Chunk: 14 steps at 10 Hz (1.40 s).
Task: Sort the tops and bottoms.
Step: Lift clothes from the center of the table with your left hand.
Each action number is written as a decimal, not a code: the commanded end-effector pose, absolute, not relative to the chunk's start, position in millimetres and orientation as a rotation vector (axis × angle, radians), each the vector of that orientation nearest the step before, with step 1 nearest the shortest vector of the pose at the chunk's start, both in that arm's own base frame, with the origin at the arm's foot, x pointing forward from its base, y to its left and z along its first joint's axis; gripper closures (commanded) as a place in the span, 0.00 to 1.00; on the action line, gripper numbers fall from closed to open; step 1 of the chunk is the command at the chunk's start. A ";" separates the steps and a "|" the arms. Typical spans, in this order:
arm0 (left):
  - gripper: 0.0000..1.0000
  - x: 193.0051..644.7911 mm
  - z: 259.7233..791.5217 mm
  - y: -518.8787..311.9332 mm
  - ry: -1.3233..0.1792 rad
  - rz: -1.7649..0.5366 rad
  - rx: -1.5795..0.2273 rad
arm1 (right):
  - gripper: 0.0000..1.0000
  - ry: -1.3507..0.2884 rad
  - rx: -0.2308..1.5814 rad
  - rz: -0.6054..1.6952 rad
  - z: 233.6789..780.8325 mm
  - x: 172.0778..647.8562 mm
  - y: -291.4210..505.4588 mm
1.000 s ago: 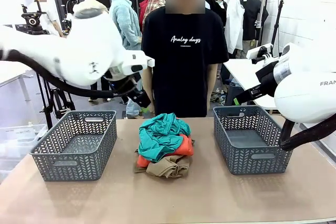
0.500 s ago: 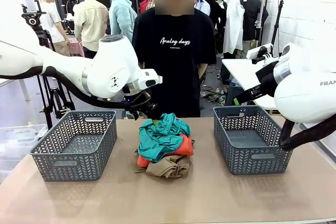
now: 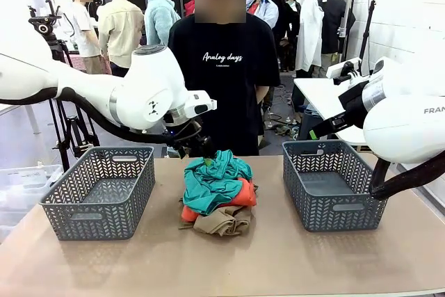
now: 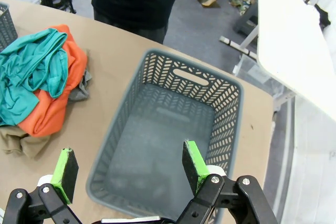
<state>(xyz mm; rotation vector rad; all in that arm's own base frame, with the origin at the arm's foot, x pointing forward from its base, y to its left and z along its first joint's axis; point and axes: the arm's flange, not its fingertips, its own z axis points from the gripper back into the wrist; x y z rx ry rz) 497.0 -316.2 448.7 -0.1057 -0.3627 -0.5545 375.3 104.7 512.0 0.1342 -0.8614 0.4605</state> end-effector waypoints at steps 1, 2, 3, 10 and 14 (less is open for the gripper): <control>0.00 508.0 444.4 -335.4 -0.321 -0.535 -0.160 | 0.00 -0.862 0.133 0.460 512.2 375.5 103.4; 0.00 511.6 440.3 -342.5 -0.298 -0.538 -0.164 | 0.00 -0.862 0.133 0.460 512.2 375.5 103.4; 0.00 514.5 434.9 -346.7 -0.277 -0.535 -0.159 | 0.00 -0.862 0.133 0.460 512.2 375.5 103.4; 0.34 528.0 402.5 -349.4 -0.204 -0.482 -0.175 | 0.00 -0.862 0.133 0.460 512.2 375.5 103.4; 1.00 527.6 403.4 -346.0 -0.193 -0.486 -0.170 | 0.00 -0.862 0.133 0.460 512.2 375.5 103.4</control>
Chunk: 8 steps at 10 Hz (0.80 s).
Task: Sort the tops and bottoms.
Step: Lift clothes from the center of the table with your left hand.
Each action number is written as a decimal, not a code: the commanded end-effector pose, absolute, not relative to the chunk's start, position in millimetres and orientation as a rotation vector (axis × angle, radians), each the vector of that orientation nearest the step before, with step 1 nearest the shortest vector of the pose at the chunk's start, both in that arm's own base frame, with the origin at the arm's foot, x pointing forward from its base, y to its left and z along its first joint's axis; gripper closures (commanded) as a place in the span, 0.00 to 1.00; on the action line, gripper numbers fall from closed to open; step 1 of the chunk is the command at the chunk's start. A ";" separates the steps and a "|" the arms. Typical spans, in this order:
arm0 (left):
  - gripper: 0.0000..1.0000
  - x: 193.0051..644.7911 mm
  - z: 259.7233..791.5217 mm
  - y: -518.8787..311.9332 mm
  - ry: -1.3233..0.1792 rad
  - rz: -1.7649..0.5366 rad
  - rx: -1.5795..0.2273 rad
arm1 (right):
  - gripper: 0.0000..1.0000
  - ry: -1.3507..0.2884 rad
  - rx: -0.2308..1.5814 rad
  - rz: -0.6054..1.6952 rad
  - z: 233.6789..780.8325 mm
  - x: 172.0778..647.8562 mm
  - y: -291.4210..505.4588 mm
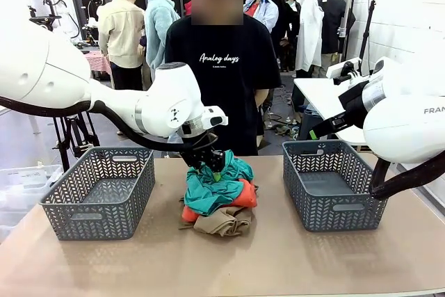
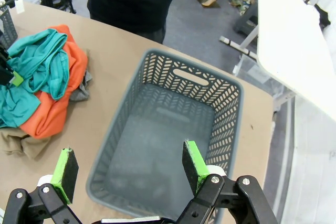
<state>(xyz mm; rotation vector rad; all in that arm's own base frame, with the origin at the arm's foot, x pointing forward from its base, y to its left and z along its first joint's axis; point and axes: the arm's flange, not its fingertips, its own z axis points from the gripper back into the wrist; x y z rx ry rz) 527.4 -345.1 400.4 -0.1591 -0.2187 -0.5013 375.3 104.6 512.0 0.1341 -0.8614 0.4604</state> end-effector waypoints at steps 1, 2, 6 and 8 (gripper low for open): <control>1.00 527.3 403.5 -346.0 -0.187 -0.485 -0.164 | 0.00 -0.862 0.133 0.460 512.2 375.5 103.4; 1.00 527.0 403.7 -345.7 -0.185 -0.482 -0.162 | 0.00 -0.862 0.133 0.460 512.2 375.5 103.4; 1.00 518.5 420.5 -342.4 -0.224 -0.450 -0.145 | 0.00 -0.862 0.133 0.460 512.2 375.5 103.4; 1.00 502.3 460.6 -339.4 -0.306 -0.471 -0.129 | 0.00 -0.862 0.133 0.460 512.2 375.5 103.4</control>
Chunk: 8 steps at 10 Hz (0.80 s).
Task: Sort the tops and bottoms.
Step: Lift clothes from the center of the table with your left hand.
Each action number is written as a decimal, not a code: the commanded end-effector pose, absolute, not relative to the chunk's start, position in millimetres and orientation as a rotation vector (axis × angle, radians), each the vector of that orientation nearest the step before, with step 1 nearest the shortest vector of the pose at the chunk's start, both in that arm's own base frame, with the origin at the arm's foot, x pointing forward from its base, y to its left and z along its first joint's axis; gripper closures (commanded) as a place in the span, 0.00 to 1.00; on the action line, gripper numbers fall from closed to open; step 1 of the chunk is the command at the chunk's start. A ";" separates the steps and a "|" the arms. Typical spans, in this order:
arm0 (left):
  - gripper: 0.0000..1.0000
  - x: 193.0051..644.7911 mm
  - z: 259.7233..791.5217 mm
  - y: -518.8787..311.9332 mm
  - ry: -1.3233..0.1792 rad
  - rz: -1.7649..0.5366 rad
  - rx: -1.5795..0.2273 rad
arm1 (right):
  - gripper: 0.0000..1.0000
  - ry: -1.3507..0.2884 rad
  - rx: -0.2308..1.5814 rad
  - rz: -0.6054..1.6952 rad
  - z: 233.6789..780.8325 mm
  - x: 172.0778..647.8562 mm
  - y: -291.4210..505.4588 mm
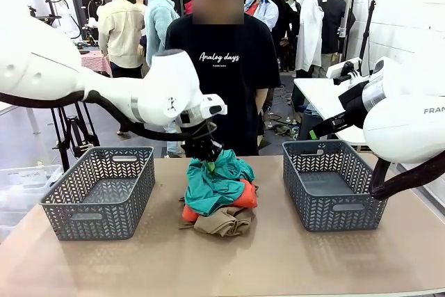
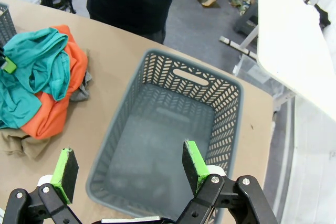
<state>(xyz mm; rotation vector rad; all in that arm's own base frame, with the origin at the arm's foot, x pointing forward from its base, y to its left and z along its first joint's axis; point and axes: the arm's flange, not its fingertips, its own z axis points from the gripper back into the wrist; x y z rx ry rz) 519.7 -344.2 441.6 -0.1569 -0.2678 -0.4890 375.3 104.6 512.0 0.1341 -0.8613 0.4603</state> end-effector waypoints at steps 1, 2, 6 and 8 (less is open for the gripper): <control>1.00 492.6 491.7 -337.0 -0.374 -0.493 -0.107 | 0.00 -0.862 0.133 0.460 512.2 375.5 103.4; 1.00 480.5 533.7 -332.7 -0.472 -0.519 -0.071 | 0.00 -0.862 0.133 0.460 512.2 375.5 103.4; 1.00 430.6 663.1 -325.1 -0.771 -0.543 0.088 | 0.00 -0.862 0.133 0.460 512.2 375.5 103.4; 1.00 410.6 681.9 -321.0 -0.829 -0.544 0.085 | 0.00 -0.862 0.133 0.460 512.2 375.5 103.4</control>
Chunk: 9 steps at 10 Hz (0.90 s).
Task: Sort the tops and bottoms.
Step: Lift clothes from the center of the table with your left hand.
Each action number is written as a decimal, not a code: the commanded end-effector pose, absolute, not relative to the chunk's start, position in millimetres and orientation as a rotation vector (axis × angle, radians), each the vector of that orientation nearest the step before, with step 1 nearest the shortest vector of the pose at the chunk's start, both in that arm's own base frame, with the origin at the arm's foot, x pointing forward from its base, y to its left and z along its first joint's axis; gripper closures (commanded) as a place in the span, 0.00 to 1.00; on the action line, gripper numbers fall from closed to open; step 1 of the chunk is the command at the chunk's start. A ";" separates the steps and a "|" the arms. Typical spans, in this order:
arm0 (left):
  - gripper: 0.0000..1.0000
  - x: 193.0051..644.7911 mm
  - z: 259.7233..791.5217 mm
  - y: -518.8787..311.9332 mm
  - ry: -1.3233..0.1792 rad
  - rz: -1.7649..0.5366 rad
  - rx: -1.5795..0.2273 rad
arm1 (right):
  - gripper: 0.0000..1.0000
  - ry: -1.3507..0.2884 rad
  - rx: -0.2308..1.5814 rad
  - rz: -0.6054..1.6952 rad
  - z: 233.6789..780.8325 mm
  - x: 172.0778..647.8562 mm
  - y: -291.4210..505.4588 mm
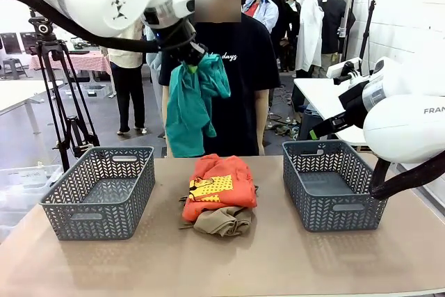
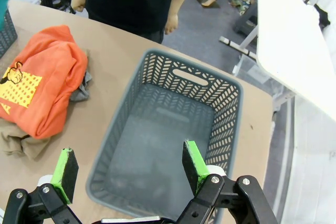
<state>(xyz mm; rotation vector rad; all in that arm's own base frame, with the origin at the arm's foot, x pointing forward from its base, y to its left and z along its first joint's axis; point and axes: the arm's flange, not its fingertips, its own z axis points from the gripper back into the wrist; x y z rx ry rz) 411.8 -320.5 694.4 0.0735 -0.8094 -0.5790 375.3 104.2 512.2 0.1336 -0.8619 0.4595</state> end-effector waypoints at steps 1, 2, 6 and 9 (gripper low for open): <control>1.00 409.1 674.0 -319.0 -0.801 -0.559 0.047 | 0.00 -0.862 0.133 0.460 512.2 375.5 103.4; 1.00 411.8 694.4 -320.5 -0.809 -0.579 0.074 | 0.00 -0.862 0.133 0.460 512.2 375.5 103.4; 1.00 411.8 694.4 -320.5 -0.809 -0.579 0.074 | 0.00 -0.862 0.133 0.460 512.2 375.5 103.4; 1.00 411.8 694.4 -320.5 -0.809 -0.579 0.074 | 0.00 -0.862 0.133 0.460 512.2 375.5 103.4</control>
